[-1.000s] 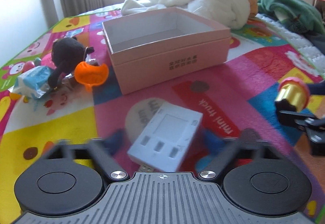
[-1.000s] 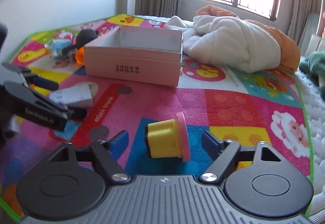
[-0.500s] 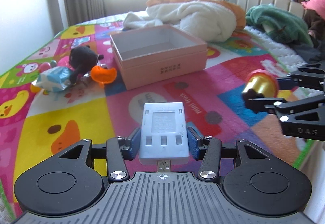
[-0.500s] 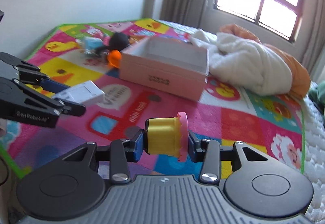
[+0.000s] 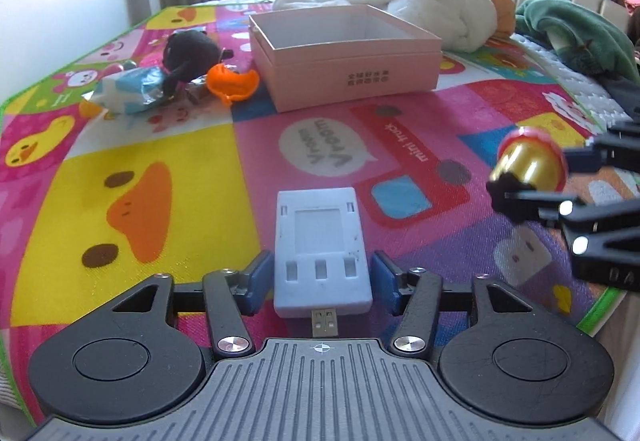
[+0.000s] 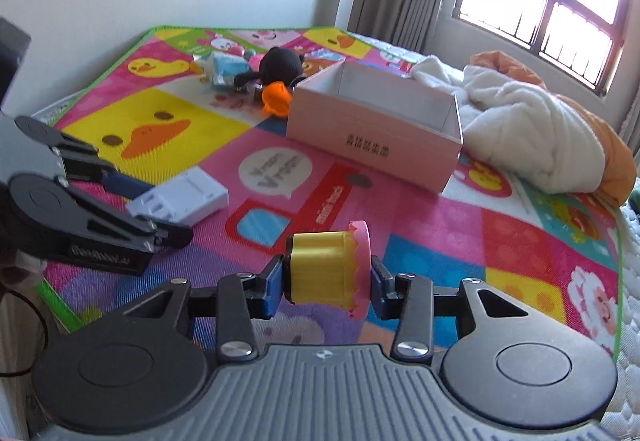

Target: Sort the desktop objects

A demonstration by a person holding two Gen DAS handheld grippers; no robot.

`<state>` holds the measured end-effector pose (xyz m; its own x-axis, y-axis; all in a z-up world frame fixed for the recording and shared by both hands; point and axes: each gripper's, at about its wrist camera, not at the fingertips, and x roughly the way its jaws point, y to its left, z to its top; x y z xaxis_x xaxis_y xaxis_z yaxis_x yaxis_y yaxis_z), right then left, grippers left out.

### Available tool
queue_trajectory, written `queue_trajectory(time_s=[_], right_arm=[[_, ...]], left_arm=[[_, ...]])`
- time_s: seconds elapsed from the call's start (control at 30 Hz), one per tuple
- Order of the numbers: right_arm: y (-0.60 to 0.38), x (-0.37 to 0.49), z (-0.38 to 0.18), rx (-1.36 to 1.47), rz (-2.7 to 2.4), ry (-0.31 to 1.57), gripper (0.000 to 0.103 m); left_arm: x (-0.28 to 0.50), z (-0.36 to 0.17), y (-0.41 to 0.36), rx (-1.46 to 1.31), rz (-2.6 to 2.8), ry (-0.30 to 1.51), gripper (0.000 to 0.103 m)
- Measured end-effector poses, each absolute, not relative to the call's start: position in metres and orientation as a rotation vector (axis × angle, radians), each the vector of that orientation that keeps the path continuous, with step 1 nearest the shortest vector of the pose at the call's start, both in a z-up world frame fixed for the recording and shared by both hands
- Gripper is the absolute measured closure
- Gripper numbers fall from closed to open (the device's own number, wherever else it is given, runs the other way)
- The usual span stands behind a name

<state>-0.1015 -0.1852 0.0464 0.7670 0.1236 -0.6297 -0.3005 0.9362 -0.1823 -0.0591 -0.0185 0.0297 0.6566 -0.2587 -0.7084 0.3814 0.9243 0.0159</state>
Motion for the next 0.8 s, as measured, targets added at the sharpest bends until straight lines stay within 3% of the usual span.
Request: queue_trajectory(time_s=[0.17, 0.27, 0.5, 0.8], right_arm=[[-0.185, -0.103, 0.042, -0.277, 0.233, 0.668, 0.061], [-0.187, -0.103, 0.043, -0.276, 0.231, 0.668, 0.061], [-0.195, -0.106, 0.046, -0.273, 0.239, 0.663, 0.061], [-0.218, -0.088, 0.078, -0.191, 0.263, 0.605, 0.061]], left_arm=[[-0.052, 0.027, -0.025, 0.185, -0.358, 0.764, 0.04], [-0.052, 0.027, -0.029, 0.199, -0.369, 0.755, 0.05], [-0.063, 0.035, -0.026, 0.191, -0.404, 0.742, 0.05], [-0.043, 0.099, -0.032, 0.13, -0.439, 0.548, 0.05]])
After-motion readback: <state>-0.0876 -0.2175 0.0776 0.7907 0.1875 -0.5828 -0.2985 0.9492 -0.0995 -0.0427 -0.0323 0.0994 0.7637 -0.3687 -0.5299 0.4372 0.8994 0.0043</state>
